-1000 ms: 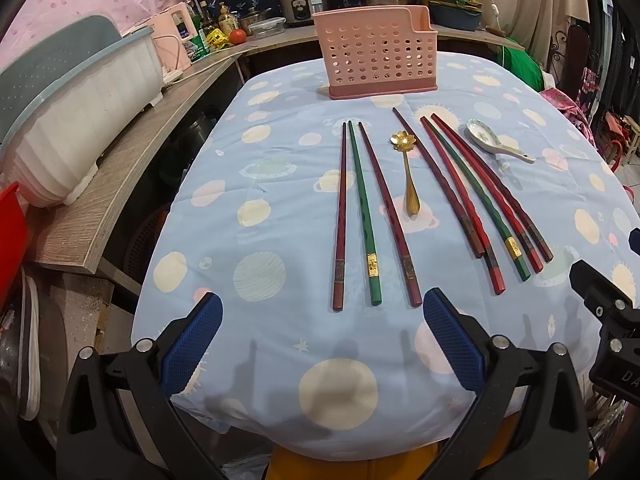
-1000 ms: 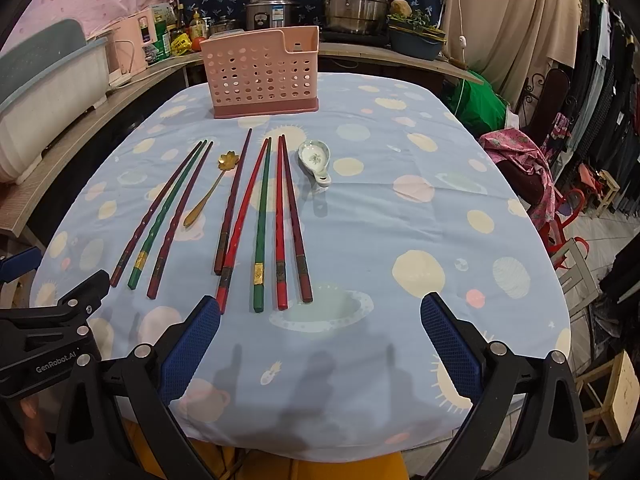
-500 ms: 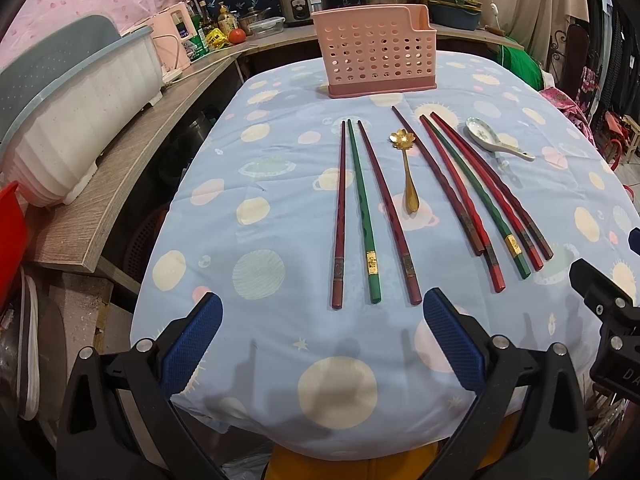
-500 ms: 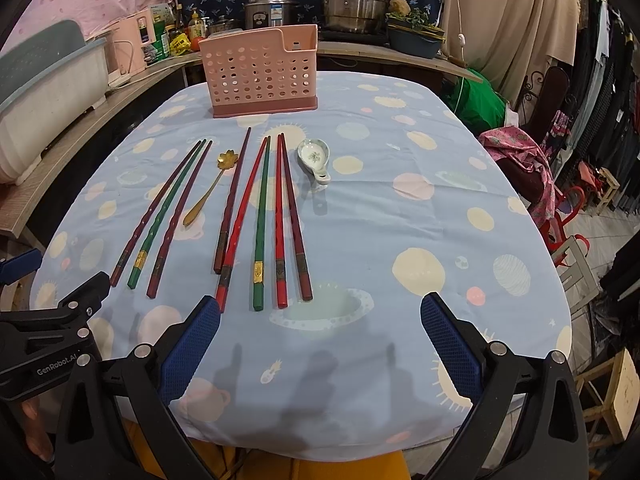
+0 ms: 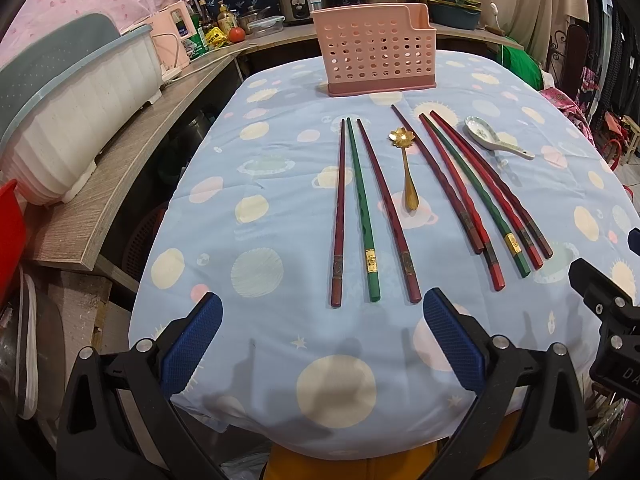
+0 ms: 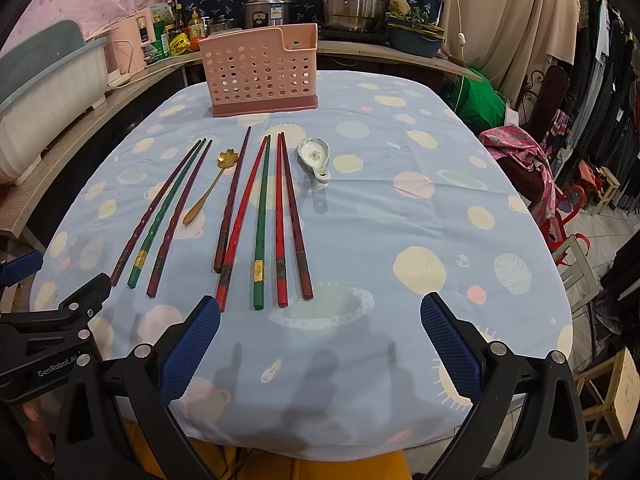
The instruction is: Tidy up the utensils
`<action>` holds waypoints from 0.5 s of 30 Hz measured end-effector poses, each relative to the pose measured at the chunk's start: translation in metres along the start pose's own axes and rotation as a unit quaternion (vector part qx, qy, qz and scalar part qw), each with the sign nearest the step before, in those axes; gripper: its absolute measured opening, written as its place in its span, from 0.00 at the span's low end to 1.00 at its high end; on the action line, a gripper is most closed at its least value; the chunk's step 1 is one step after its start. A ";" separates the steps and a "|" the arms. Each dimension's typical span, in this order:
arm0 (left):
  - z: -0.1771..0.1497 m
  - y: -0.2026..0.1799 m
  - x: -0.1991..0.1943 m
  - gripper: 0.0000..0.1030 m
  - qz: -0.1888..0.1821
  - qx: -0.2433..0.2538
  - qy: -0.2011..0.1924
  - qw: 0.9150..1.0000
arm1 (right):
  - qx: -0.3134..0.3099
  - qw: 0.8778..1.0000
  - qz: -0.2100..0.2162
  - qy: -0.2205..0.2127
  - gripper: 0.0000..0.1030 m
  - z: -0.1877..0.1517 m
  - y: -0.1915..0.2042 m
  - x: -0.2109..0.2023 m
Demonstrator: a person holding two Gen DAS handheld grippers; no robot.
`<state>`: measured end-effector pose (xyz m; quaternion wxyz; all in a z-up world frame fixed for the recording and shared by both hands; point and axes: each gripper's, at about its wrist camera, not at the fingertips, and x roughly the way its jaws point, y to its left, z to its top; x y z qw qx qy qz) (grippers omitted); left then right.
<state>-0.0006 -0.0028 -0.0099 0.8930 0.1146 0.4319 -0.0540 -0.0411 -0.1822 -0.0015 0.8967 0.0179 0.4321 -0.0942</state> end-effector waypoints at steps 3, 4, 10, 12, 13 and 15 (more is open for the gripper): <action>0.001 0.001 0.000 0.93 0.000 0.001 0.000 1.000 | 0.000 1.000 0.000 0.000 0.93 0.000 0.000 0.000; 0.001 0.001 0.000 0.93 0.000 0.001 0.000 1.000 | 0.000 1.000 0.000 0.000 0.93 0.000 0.000 0.000; 0.001 0.001 0.000 0.93 0.000 0.001 0.000 1.000 | 0.000 1.000 0.000 0.000 0.93 0.000 0.000 0.000; 0.001 0.001 0.000 0.93 0.000 0.001 0.000 1.000 | 0.000 1.000 0.000 0.000 0.93 0.000 0.000 0.000; 0.001 0.001 0.000 0.93 0.000 0.001 0.000 1.000 | 0.000 1.000 0.000 0.000 0.93 0.000 0.000 0.000; 0.001 0.001 0.000 0.93 0.000 0.001 0.000 1.000 | 0.000 1.000 0.000 0.000 0.93 0.000 0.000 0.000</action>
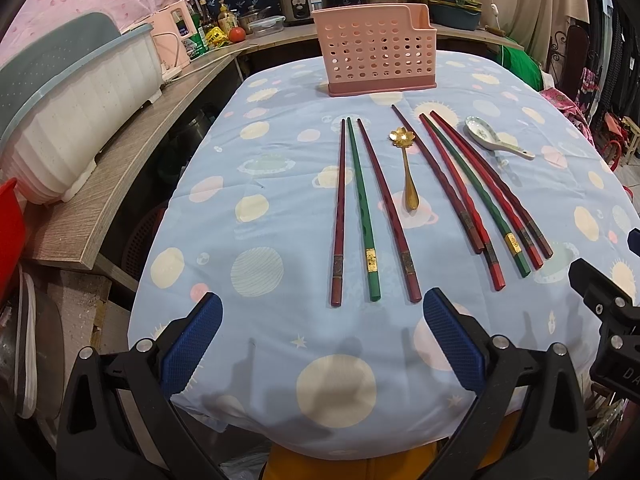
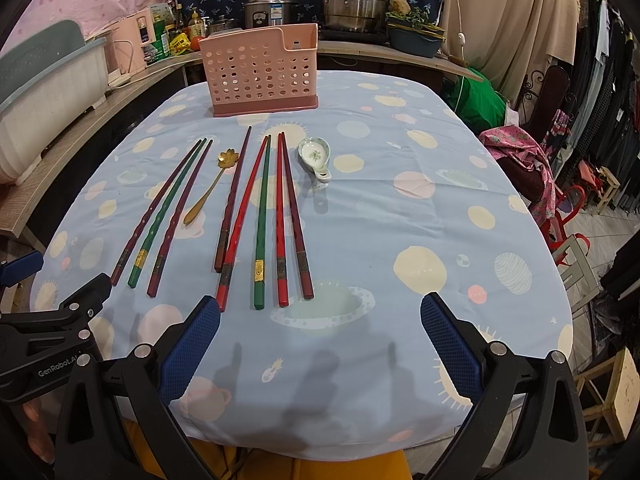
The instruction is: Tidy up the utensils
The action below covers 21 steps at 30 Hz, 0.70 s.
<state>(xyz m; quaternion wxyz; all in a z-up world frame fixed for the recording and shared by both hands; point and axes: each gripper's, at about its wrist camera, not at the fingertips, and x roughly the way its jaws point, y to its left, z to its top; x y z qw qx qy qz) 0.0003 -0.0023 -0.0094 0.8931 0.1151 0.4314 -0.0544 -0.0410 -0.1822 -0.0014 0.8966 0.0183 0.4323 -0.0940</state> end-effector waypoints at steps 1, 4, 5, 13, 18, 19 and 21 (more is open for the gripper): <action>0.000 0.000 0.000 0.93 0.000 0.000 0.001 1.000 | 0.000 1.000 0.000 0.000 0.93 0.000 0.000 0.000; 0.000 0.000 0.000 0.93 0.000 0.000 0.001 1.000 | 0.000 1.000 0.000 0.000 0.93 0.000 0.000 0.000; 0.000 0.000 0.000 0.93 0.000 0.000 0.000 1.000 | 0.000 1.000 0.000 0.000 0.93 0.000 0.000 0.000; -0.002 -0.001 0.001 0.93 -0.001 -0.001 0.002 1.000 | 0.000 1.000 0.000 0.000 0.93 0.000 0.000 0.000; -0.003 -0.001 0.001 0.93 -0.001 0.000 0.003 1.000 | 0.000 1.000 0.000 0.000 0.93 0.000 0.000 0.000; -0.003 -0.001 0.001 0.93 -0.001 0.000 0.003 1.000 | 0.000 1.000 0.000 0.000 0.93 0.000 0.000 0.000; -0.002 0.000 0.001 0.93 -0.001 -0.001 0.002 1.000 | 0.000 1.000 0.000 0.000 0.93 0.000 0.000 0.000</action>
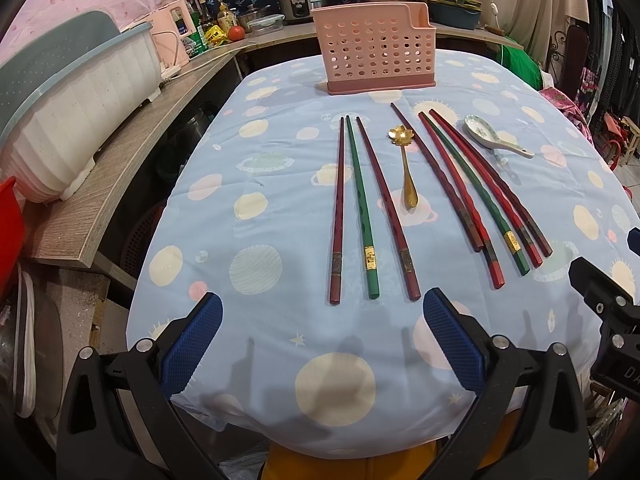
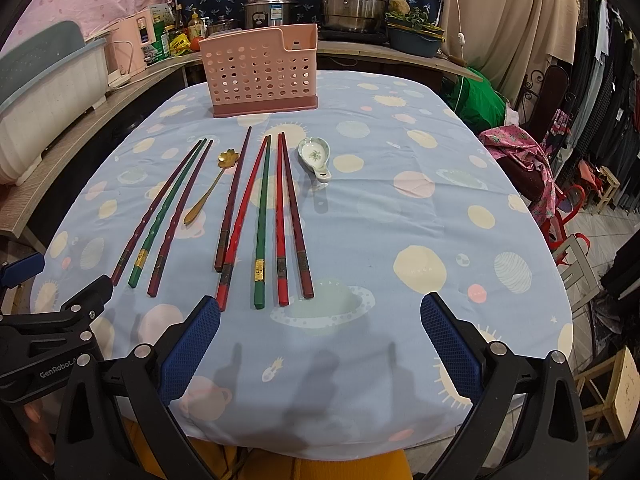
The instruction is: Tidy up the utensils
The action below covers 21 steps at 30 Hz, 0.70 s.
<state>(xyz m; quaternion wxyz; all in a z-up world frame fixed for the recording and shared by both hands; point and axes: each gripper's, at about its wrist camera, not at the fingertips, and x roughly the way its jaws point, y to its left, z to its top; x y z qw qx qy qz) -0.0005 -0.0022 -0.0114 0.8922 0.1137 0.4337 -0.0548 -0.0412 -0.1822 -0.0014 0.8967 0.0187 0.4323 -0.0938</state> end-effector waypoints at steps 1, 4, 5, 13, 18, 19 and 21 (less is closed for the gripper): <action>0.000 0.000 0.000 0.93 0.000 0.000 0.000 1.000 | 0.000 1.000 0.000 0.000 0.93 0.000 0.000 0.000; 0.000 0.000 0.000 0.93 0.000 0.000 0.000 1.000 | 0.000 1.000 0.000 0.000 0.93 0.000 0.000 0.000; 0.000 0.000 0.000 0.93 0.000 0.000 0.000 1.000 | 0.001 1.000 0.000 0.000 0.93 0.001 0.000 0.000; 0.000 0.004 0.004 0.93 -0.011 -0.014 0.006 1.000 | 0.004 1.000 0.008 0.002 0.93 -0.001 0.000 0.004; 0.005 0.011 0.011 0.93 -0.023 -0.035 0.016 0.999 | 0.014 1.000 0.021 0.001 0.93 0.008 -0.008 0.012; 0.006 0.013 0.013 0.93 -0.024 -0.039 0.017 0.999 | 0.016 1.000 0.024 0.000 0.93 0.011 -0.010 0.014; 0.010 0.017 0.017 0.93 -0.023 -0.044 0.019 0.999 | 0.022 0.999 0.028 -0.004 0.93 0.020 -0.015 0.018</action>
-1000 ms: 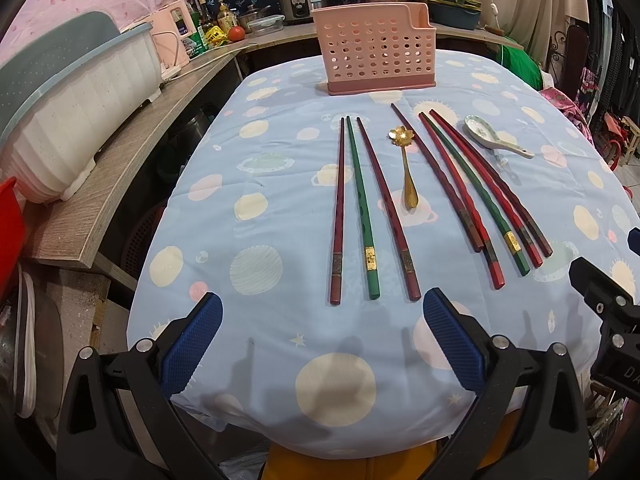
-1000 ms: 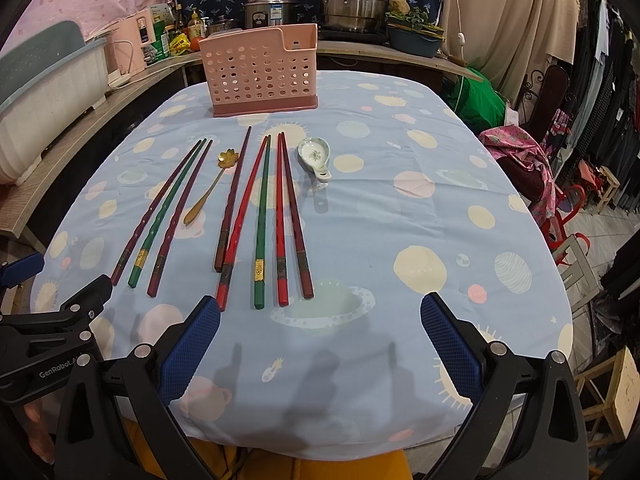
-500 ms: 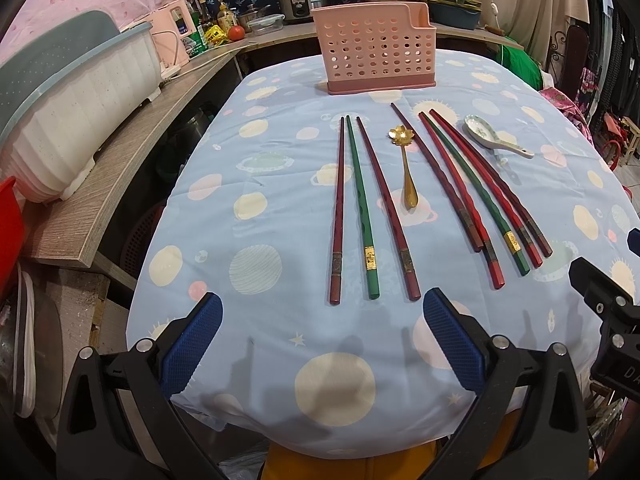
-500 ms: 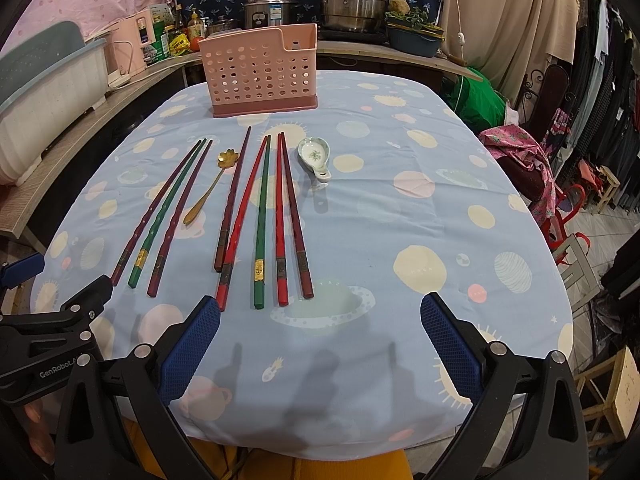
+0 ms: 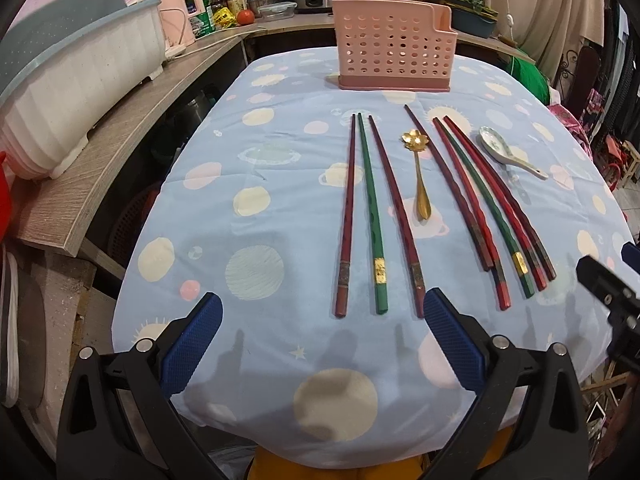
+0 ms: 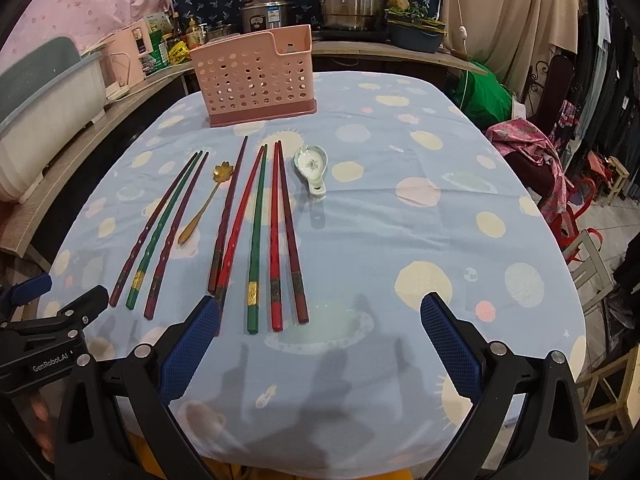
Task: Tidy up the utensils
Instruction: 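Lower the right gripper onto the white ceramic spoon handle and close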
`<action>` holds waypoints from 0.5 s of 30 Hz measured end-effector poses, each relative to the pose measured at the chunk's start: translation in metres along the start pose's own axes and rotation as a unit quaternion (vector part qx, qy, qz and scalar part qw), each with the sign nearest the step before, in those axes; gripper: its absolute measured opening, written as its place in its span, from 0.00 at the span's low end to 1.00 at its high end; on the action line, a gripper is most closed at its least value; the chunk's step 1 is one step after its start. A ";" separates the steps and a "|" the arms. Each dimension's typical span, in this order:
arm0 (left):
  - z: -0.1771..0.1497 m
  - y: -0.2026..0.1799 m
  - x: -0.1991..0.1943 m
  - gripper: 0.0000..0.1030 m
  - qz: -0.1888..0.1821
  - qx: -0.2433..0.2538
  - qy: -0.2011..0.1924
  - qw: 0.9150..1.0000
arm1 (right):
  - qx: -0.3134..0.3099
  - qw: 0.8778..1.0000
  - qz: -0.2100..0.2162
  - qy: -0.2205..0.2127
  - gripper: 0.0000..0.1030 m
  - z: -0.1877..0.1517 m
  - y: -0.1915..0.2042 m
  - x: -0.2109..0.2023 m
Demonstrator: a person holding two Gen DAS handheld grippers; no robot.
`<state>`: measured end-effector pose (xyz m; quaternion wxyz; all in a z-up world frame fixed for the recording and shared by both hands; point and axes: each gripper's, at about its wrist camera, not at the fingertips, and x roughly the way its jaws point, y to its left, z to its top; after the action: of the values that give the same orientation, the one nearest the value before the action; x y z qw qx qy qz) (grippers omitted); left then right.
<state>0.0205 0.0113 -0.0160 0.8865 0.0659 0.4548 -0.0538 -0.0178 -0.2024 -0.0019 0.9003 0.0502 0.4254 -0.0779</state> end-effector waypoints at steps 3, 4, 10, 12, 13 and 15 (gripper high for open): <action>0.006 0.004 0.005 0.93 0.004 -0.005 0.000 1.000 | 0.019 1.000 0.021 -0.006 0.93 0.019 -0.009 0.008; 0.008 0.005 0.006 0.93 0.006 -0.007 0.000 1.000 | 0.025 0.999 0.024 -0.010 0.93 0.026 -0.011 0.011; 0.022 0.012 0.016 0.93 0.013 -0.013 -0.001 1.000 | 0.055 0.997 0.044 -0.018 0.79 0.070 -0.028 0.036; 0.026 0.013 0.019 0.93 0.014 -0.013 -0.002 1.000 | 0.060 0.997 0.050 -0.010 0.71 0.079 -0.030 0.048; 0.028 0.013 0.021 0.93 0.015 -0.013 -0.001 1.000 | 0.062 0.997 0.055 -0.003 0.67 0.083 -0.030 0.055; 0.032 0.013 0.025 0.93 0.016 -0.013 0.002 1.000 | 0.064 0.996 0.068 0.012 0.56 0.085 -0.029 0.068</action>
<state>0.0624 0.0182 -0.0170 0.8873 0.0614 0.4558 -0.0336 0.0843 -0.2513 -0.0014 0.8931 0.1375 0.4261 -0.0434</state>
